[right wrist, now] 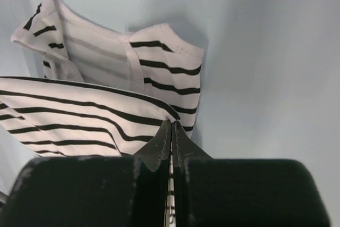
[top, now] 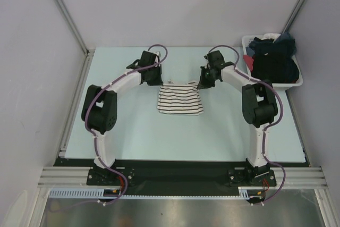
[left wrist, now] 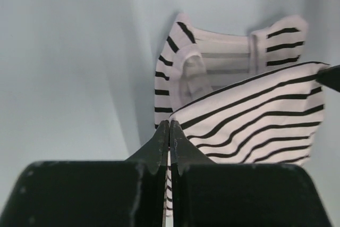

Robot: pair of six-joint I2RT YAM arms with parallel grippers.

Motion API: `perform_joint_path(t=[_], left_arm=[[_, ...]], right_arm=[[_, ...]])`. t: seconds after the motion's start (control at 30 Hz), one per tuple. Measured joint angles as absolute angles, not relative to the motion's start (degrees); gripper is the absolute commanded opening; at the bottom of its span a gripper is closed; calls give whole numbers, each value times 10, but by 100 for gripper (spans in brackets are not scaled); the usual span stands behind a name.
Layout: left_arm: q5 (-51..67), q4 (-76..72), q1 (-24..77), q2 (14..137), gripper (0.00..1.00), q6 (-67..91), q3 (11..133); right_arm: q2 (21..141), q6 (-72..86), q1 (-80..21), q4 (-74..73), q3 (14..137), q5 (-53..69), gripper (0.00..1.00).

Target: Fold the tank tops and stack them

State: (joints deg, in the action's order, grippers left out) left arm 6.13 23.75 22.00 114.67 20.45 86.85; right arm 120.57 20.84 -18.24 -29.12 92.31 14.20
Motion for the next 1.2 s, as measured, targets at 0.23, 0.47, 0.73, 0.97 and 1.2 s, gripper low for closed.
perform_joint_path(t=[0.23, 0.47, 0.73, 0.97, 1.2], left_arm=[[76, 230, 220, 1084, 0, 204, 863], [85, 226, 220, 1082, 0, 205, 863], [98, 220, 220, 1082, 0, 205, 863], [111, 214, 220, 1083, 0, 205, 869], [115, 208, 220, 1164, 1, 210, 989]], right_arm=[[1157, 211, -182, -271, 889, 144, 0], [1120, 222, -176, -261, 866, 144, 0], [1096, 224, -172, -253, 852, 144, 0], [1096, 225, -161, -255, 854, 145, 0], [1122, 231, -144, -261, 923, 145, 2]])
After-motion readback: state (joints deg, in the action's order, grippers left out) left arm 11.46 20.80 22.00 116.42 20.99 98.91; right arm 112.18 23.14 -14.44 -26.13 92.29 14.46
